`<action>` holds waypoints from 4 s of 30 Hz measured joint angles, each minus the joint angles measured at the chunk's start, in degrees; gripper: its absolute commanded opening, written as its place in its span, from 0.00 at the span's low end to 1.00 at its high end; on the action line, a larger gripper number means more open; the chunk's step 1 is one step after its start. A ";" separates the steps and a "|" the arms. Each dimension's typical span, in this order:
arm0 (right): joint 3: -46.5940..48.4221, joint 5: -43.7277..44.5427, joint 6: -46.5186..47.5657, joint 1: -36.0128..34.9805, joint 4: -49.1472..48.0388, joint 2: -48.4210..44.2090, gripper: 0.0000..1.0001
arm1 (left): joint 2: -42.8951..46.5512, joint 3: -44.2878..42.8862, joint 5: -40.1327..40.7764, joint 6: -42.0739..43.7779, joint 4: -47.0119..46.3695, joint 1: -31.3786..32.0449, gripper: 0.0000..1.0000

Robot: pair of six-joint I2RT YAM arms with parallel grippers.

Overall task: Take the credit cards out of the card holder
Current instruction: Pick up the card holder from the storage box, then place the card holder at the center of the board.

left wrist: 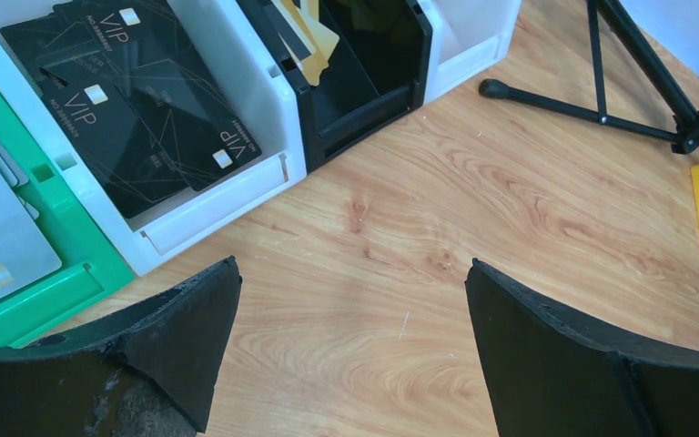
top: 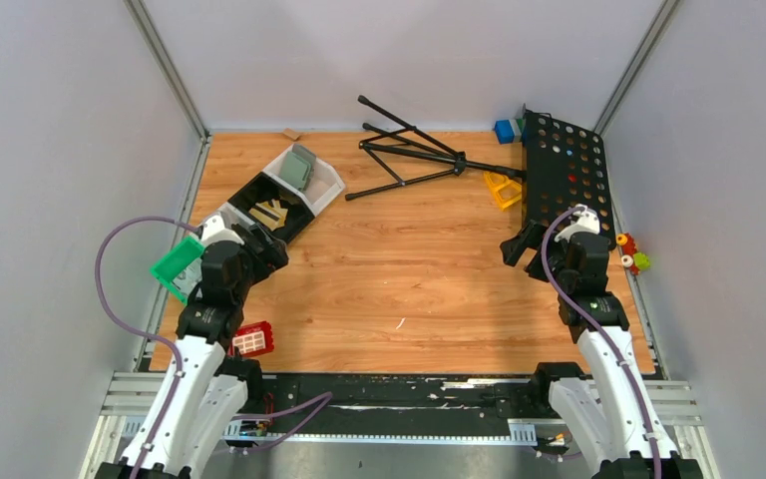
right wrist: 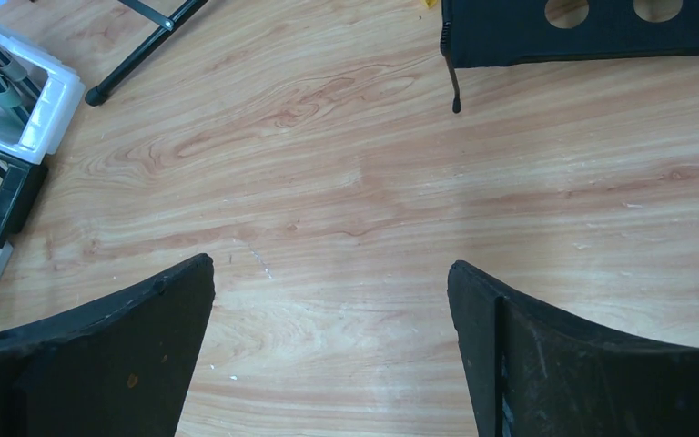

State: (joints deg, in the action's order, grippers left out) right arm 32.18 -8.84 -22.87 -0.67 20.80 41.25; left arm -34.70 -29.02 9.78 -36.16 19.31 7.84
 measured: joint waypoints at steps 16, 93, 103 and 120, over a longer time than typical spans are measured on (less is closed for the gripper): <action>0.00 2.78 0.02 0.00 1.40 0.59 0.98 | -35.45 -24.90 2.36 0.04 0.13 2.99 0.90; 3.56 -14.32 0.09 0.00 1.07 4.55 0.92 | -42.64 -35.32 -20.48 -1.75 -9.35 7.28 0.00; 2.27 -21.88 -0.02 -9.51 0.79 8.28 0.86 | -40.13 -9.70 -24.06 -8.44 -24.96 28.17 0.14; -0.26 -9.22 -2.10 -29.83 -1.68 20.74 0.64 | -30.56 -6.10 -12.52 0.59 -14.21 30.82 0.55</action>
State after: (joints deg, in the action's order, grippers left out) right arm 31.92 -18.06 -24.97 -30.50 19.11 62.00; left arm -65.25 -35.11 -2.74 -35.57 5.10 38.65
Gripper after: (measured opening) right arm 0.676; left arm 0.651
